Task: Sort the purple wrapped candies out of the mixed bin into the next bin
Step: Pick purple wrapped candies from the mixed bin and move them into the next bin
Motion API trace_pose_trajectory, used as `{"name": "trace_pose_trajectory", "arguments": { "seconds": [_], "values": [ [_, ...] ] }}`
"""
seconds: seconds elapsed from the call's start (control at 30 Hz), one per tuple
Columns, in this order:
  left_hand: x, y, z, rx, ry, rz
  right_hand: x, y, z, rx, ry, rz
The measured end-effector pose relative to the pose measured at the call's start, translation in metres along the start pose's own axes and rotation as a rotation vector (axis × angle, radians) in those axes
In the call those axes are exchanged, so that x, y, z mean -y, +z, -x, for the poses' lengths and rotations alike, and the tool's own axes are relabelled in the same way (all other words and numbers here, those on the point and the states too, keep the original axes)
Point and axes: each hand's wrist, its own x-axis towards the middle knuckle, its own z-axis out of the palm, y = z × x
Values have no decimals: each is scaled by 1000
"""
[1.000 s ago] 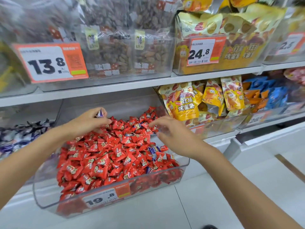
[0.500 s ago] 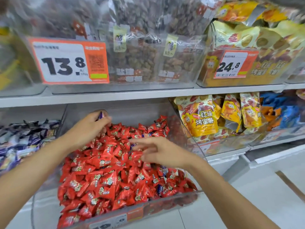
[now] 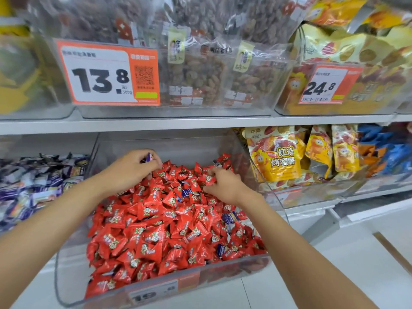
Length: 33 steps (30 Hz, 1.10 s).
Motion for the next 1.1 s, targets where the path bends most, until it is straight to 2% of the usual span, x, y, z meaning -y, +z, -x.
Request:
{"name": "trace_pose_trajectory", "arguments": {
  "seconds": [0.1,0.17,0.33,0.6,0.8,0.87,0.97,1.1],
  "values": [
    [-4,1,0,-17,2,41,1,-12,14,-126,-92,-242],
    [-6,1,0,-21,-1,44,6,-12,15,-163,-137,-292],
    [-7,0,1,-24,-22,57,22,16,7,166,-175,-14],
    [-11,3,0,-33,-37,60,8,-21,7,-112,-184,-221],
    [-12,4,1,-47,-51,57,19,-10,-7,-20,-155,-313],
    [-11,4,1,-49,-48,45,22,5,-15,43,-167,-216],
    [-11,5,1,-46,-57,38,21,22,-27,103,-191,143],
    [-11,5,1,-48,-68,24,18,17,-31,104,-192,191]
  ]
}}
